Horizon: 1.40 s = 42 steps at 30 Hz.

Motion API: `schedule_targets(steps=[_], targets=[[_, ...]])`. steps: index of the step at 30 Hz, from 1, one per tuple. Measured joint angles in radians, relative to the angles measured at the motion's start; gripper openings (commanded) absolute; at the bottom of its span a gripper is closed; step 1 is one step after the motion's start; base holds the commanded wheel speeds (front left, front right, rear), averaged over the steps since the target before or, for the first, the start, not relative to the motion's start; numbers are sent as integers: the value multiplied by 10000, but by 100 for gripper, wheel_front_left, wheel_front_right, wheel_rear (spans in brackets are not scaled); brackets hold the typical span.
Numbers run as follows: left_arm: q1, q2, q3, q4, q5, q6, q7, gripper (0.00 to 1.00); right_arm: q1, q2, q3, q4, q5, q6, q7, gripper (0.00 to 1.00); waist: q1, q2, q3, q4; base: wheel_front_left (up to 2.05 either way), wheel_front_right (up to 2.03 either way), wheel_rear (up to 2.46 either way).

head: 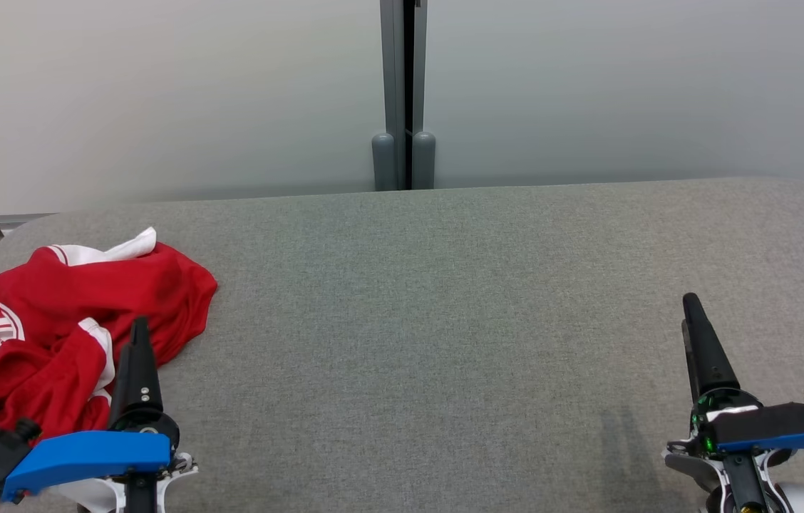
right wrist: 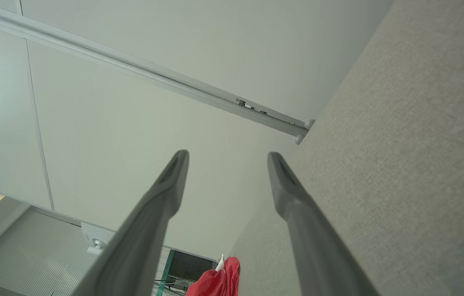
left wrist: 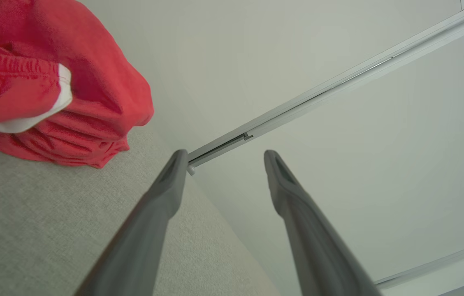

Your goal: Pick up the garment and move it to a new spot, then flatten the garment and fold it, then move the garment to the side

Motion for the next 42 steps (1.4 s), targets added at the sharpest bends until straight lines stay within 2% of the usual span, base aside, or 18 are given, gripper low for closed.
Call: schedule_targets(steps=[13, 26, 32, 42], targets=[[34, 8, -253, -144, 2918, 69, -426, 100, -125, -301, 617, 15, -2370, 0, -414, 100, 0, 0, -33, -6, 0, 0, 0], [138, 159, -748, -65, 5965, 619, -807, 100, -192, -374, 663, 347, -5331, 0, -780, 100, 0, 0, -84, -7, 0, 0, 0], [163, 213, -1003, 113, 6776, 932, -951, 100, -248, -324, 663, 487, -6566, 0, -957, 100, 0, 0, -114, -14, 0, 0, 0], [164, 339, -1283, 178, 7662, 1126, -1210, 100, -296, -182, 554, 725, -8117, 2, -1202, 100, 0, 0, -157, -21, 0, 0, 0]])
